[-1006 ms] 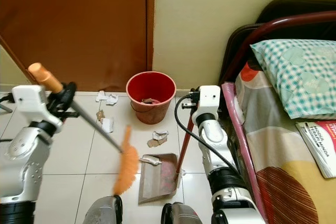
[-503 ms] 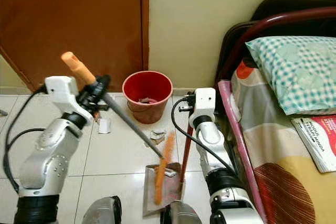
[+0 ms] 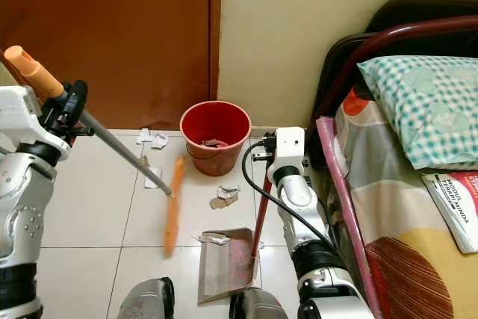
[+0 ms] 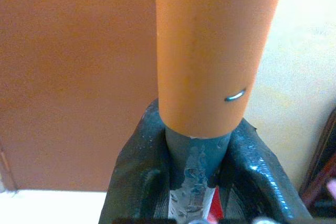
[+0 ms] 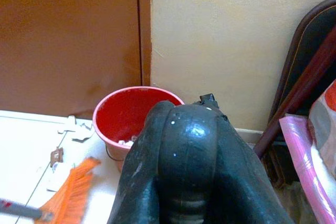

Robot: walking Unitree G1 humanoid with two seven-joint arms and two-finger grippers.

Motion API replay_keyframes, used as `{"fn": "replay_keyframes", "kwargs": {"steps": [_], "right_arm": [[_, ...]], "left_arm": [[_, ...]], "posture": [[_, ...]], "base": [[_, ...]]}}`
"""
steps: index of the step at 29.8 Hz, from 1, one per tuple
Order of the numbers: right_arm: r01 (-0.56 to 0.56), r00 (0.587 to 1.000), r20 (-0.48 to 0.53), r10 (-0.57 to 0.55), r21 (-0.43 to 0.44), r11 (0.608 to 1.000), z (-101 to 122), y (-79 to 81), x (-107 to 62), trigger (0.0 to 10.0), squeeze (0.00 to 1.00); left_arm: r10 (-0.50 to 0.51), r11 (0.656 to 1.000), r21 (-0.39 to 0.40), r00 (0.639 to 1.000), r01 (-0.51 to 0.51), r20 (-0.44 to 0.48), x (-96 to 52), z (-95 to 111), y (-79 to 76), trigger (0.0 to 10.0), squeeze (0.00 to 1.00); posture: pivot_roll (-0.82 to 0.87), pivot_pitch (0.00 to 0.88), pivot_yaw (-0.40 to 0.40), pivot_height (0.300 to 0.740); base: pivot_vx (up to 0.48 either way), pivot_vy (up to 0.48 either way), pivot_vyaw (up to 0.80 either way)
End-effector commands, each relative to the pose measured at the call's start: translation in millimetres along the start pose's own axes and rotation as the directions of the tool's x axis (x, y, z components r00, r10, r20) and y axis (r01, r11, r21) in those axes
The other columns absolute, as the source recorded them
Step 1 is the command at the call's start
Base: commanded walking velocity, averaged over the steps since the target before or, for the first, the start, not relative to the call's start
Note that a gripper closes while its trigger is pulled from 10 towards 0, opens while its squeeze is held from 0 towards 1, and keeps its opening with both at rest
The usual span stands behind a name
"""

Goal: Sweep floor

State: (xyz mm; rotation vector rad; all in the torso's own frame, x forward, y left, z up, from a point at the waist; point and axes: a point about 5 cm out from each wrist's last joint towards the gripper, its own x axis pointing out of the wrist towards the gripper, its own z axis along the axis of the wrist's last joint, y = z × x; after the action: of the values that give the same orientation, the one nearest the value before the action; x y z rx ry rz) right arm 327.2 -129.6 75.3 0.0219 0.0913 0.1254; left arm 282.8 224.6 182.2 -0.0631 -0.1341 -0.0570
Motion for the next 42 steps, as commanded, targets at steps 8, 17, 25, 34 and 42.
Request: {"fn": "replay_keyframes", "kwargs": {"steps": [8, 17, 25, 34, 42], "right_arm": [[0.013, 0.999, 0.033, -0.013, -0.004, 1.000, 6.1, -10.4, 0.2, 10.0, 0.00], [-0.013, 1.000, 0.015, 0.013, -0.008, 1.000, 2.7, -2.7, 2.2, 10.0, 0.00], [-0.016, 1.000, 0.004, 0.016, -0.007, 1.000, -2.7, -1.0, -0.8, 10.0, 0.00], [-0.008, 1.000, 0.000, 0.008, -0.006, 1.000, -3.8, -1.1, -1.2, 10.0, 0.00], [0.018, 0.999, 0.037, -0.018, 0.008, 1.000, 3.1, -8.8, -1.8, 10.0, 0.00]], "left_arm": [[-0.025, 1.000, 0.008, 0.993, 0.026, -0.112, -16.3, -42.0, -6.3, 10.0, 0.00], [-0.161, 0.968, -0.209, 0.981, 0.137, -0.103, -12.3, -44.7, -57.1, 10.0, 0.00], [-0.022, 0.985, -0.173, 0.997, 0.008, -0.079, -8.6, -39.5, -23.9, 10.0, 0.00], [0.025, 0.999, -0.037, 0.997, -0.027, -0.071, -10.4, -29.8, 8.1, 10.0, 0.00], [-0.009, 0.998, 0.066, 0.983, 0.022, -0.186, -34.3, -58.0, 15.2, 10.0, 0.00]], "posture": [[0.06, 0.079, -0.084, 0.740], [0.06, 0.080, -0.086, 0.740], [0.06, 0.086, -0.080, 0.740], [0.07, 0.092, -0.072, 0.740], [0.07, 0.096, -0.069, 0.740]], "base": [[0.000, 0.000, 0.00], [0.000, 0.000, 0.00], [0.000, 0.000, 0.00], [0.000, 0.000, 0.00], [0.000, 0.000, 0.00]]}}
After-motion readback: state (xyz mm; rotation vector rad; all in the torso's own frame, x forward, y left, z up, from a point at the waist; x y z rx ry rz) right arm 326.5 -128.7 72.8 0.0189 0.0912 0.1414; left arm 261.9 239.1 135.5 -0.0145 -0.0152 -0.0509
